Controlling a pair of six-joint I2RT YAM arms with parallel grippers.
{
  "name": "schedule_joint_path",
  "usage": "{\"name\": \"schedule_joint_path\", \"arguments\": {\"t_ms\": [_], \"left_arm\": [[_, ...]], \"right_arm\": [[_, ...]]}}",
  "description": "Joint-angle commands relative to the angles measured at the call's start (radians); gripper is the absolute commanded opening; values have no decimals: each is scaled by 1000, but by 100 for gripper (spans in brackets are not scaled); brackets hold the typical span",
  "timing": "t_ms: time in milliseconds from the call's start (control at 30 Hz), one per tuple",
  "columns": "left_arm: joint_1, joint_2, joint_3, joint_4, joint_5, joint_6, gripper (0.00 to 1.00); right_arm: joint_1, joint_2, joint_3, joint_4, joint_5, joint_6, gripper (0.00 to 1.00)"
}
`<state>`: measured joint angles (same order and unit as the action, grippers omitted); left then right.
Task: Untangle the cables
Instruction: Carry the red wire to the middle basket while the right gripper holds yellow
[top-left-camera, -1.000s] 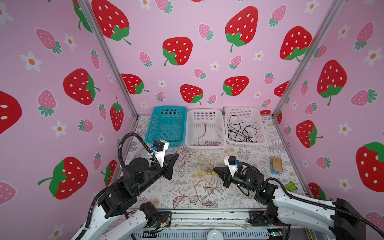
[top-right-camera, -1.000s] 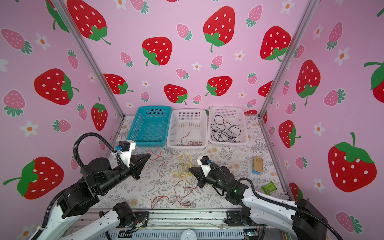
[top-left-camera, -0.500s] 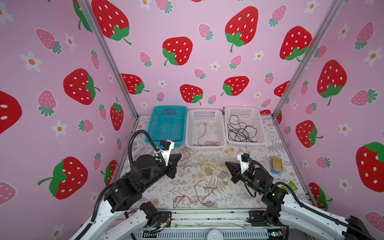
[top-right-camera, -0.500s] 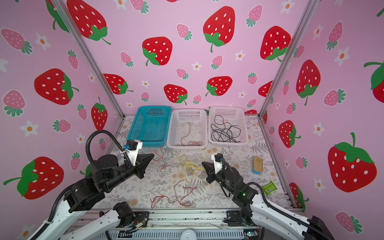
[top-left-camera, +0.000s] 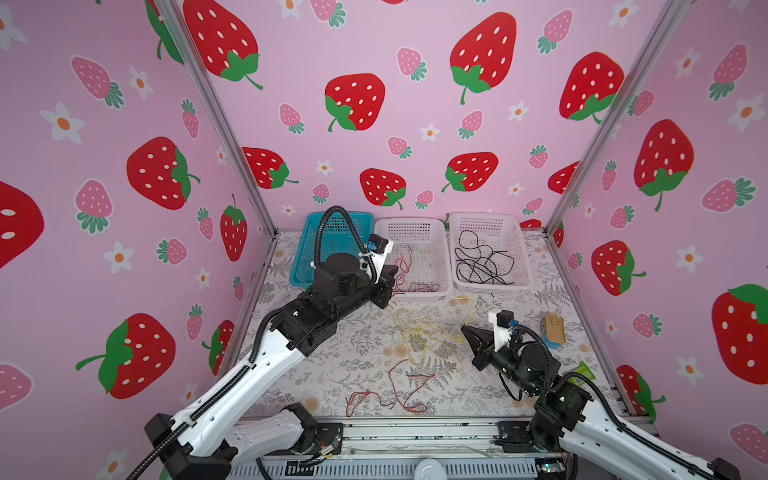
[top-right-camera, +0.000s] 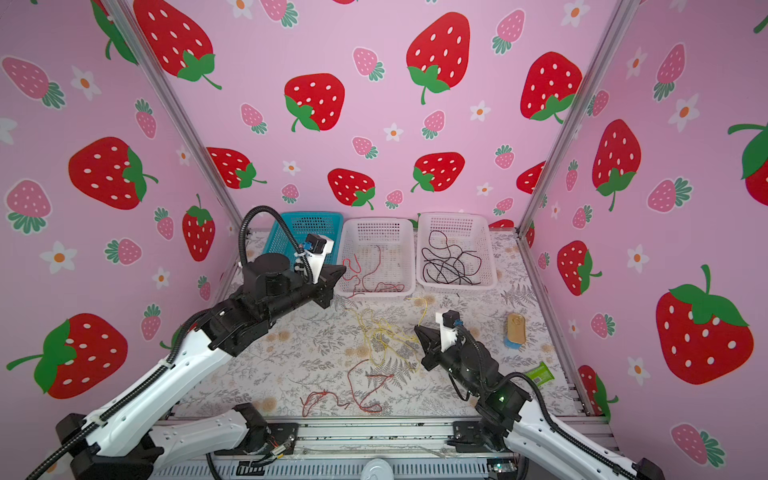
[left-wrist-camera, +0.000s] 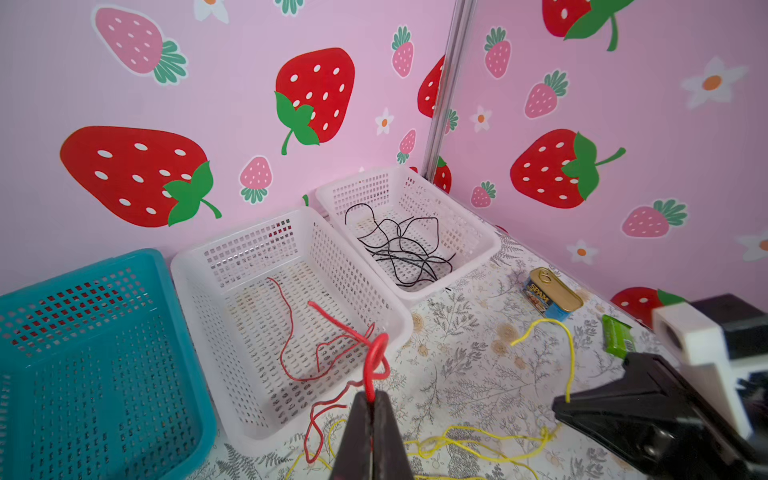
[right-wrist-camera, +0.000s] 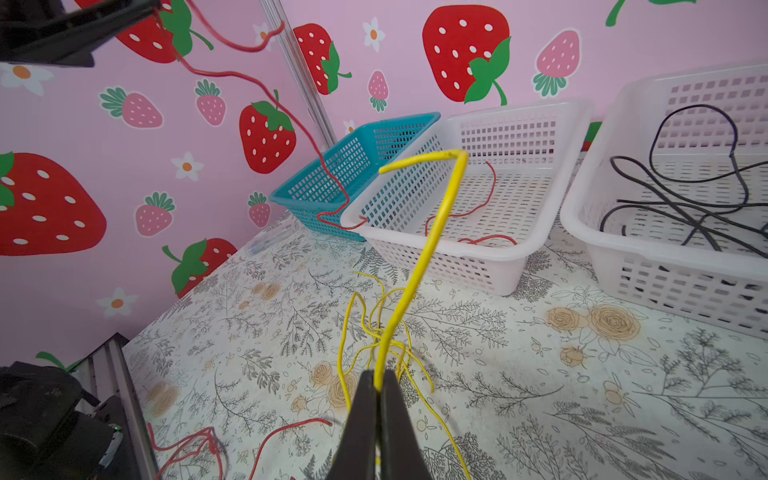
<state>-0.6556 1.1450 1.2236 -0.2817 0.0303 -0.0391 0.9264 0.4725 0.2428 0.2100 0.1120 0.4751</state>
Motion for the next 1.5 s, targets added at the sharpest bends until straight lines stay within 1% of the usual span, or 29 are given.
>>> {"name": "schedule_joint_path", "arguments": {"t_ms": [0, 133, 233, 367, 567, 633, 733, 800, 967, 1067, 1200, 1233, 1300, 1400, 1467], "left_arm": [[48, 59, 53, 120, 64, 8, 0], [88, 164, 67, 195, 101, -25, 0], [99, 244, 106, 192, 148, -35, 0], [115, 329, 122, 239, 148, -38, 0], [141, 471, 215, 216, 174, -33, 0], [151, 511, 252, 221, 164, -29, 0], [164, 555, 315, 231, 171, -27, 0], [167, 564, 336, 270, 173, -13, 0], [167, 582, 346, 369, 172, 11, 0], [168, 601, 294, 461, 153, 36, 0], [166, 641, 233, 578, 112, 117, 0], [166, 655, 229, 588, 85, 137, 4], [166, 685, 228, 587, 70, 159, 5], [160, 722, 205, 601, 52, 191, 27], [158, 728, 174, 616, 44, 196, 27]], "right_arm": [[-5, -40, 26, -58, 20, 14, 0], [-5, -66, 36, -96, 5, 11, 0], [-5, -81, 49, -118, -4, 10, 0], [-5, -87, 62, -125, -26, 7, 0], [-6, -71, 75, -135, -52, 5, 0], [-4, -71, 75, -136, -55, 5, 0], [-5, -78, 71, -135, -53, 6, 0], [-6, -81, 64, -133, -54, 8, 0], [-6, -81, 45, -120, -55, 16, 0], [-5, -80, 39, -111, -61, 17, 0], [-5, -79, 34, -105, -72, 14, 0], [-5, -80, 30, -104, -75, 14, 0], [-5, -80, 23, -102, -81, 14, 0], [-5, -86, 13, -95, -95, 20, 0], [-5, -90, 8, -94, -105, 25, 0]]}}
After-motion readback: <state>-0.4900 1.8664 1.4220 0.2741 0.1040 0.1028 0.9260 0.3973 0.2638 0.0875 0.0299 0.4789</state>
